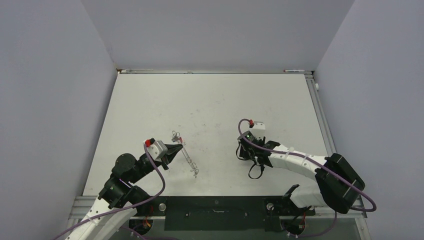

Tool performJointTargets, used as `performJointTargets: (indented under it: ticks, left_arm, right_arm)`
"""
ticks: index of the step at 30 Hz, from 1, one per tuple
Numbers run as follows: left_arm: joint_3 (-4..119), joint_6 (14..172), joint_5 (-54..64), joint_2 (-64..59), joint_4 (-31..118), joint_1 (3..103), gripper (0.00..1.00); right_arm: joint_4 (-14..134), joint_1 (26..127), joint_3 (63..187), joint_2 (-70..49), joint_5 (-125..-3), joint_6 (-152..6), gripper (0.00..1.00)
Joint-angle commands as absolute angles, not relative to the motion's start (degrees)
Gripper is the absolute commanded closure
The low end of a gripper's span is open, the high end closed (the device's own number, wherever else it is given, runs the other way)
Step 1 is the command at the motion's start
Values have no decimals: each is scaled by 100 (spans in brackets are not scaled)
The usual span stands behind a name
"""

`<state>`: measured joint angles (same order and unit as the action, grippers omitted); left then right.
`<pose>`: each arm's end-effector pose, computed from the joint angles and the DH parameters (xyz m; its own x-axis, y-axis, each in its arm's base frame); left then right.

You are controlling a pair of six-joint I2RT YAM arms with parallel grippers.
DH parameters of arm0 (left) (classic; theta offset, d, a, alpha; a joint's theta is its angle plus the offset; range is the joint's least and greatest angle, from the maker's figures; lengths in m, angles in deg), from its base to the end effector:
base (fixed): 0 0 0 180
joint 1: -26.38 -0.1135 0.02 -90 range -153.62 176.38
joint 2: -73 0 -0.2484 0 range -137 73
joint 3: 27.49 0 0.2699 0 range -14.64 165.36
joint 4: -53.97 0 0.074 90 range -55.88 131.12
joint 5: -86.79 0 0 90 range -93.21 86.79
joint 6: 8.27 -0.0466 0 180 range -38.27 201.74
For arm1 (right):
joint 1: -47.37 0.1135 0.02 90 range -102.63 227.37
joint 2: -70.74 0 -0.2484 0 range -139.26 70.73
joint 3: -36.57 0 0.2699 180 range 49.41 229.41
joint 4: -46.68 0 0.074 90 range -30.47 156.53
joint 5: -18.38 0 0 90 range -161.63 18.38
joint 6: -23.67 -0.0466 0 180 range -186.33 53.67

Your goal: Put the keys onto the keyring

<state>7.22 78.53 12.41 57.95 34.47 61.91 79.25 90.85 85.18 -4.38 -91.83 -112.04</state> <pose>0.1174 -0.0992 0.2691 0.0457 0.0334 -0.9984 0.7774 0.6264 0.0566 0.1985 0.1660 0.1321 -0.8047 0.1627 -0.5710 0.0846 0.9833 0.1609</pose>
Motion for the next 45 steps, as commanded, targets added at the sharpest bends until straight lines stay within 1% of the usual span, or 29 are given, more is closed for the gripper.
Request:
performJointTargets:
  ticks: [1,12,15,20,22,25,31,36,37,40,41,42,45]
  left_arm:
    - [777,7857,1246,5854,3718,6180,100]
    - [776,7850,1200,5861,3711,6180,100]
    - [776,7850,1191,5852,3711,6180,100]
    - [775,7840,1178,5853,3700,6180,100]
    - [775,7843,1173,5849,3692,6180,100]
    - [776,7835,1172,5841,3691,6180,100]
    - [776,7829,1151,5840,3686,6180,100]
    - [777,7828,1147,5841,3673,6180,100]
    - [777,7825,1152,5840,3673,6180,100]
    - [777,7823,1155,5859,3677,6180,100]
    - [777,7822,1156,5872,3676,6180,100]
    - [777,7826,1153,5884,3673,6180,100]
    - [769,7826,1153,5919,3682,6180,100]
  right_arm:
    - [7690,9088,8401,-601,-9370,-11309,53]
    - [7484,9097,8341,-932,-9220,-11214,66]
    - [7403,9097,8313,-937,-9108,-11203,73]
    - [7216,9105,8325,-845,-8782,-11074,93]
    - [7048,9146,8313,-805,-8576,-10989,95]
    - [6781,9346,8295,-764,-8260,-10931,95]
    - [6041,10070,8339,-764,-7837,-10681,95]
    - [6034,10250,8463,-787,-7790,-10357,94]
    - [6100,10248,8489,-757,-7834,-10327,89]
    - [6447,10246,8578,-691,-8126,-10311,64]
    - [6552,10244,8614,-694,-8244,-10356,60]
    - [6641,10246,8653,-717,-8328,-10400,58]
    - [6732,10240,8707,-812,-8515,-10520,57]
